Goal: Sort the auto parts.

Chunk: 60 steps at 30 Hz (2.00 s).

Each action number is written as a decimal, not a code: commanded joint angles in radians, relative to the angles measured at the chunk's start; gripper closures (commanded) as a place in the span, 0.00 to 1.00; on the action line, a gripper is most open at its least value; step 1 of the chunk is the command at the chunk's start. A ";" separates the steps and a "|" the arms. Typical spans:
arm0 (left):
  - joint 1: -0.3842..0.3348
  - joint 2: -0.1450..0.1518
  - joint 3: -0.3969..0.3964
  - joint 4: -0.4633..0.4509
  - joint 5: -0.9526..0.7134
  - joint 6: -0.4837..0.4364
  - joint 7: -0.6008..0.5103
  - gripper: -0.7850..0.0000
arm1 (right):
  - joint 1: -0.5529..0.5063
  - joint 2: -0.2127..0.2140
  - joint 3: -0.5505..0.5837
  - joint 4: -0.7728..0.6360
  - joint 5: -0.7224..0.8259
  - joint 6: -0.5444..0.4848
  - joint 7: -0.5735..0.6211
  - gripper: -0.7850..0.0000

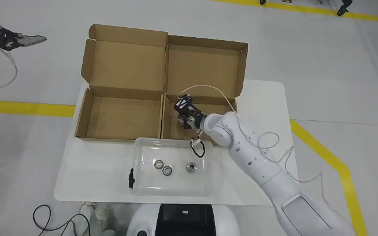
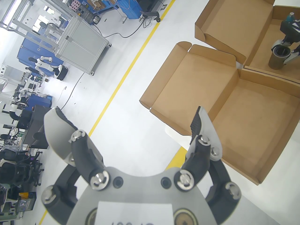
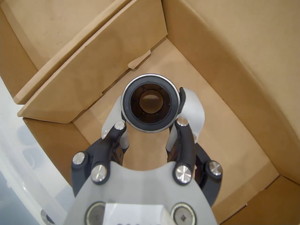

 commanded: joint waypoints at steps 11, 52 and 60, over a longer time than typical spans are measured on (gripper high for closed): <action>0.000 0.000 0.000 0.000 0.000 0.000 0.000 0.00 | 0.005 -0.005 0.007 -0.023 -0.028 -0.019 -0.035 0.20; 0.000 0.000 0.000 0.000 0.000 0.000 0.000 0.00 | -0.507 0.144 0.194 -0.801 -0.265 -0.342 -0.154 0.06; 0.000 0.000 0.000 0.000 0.000 0.000 0.000 0.00 | -0.507 0.144 0.194 -0.801 -0.265 -0.342 -0.154 0.06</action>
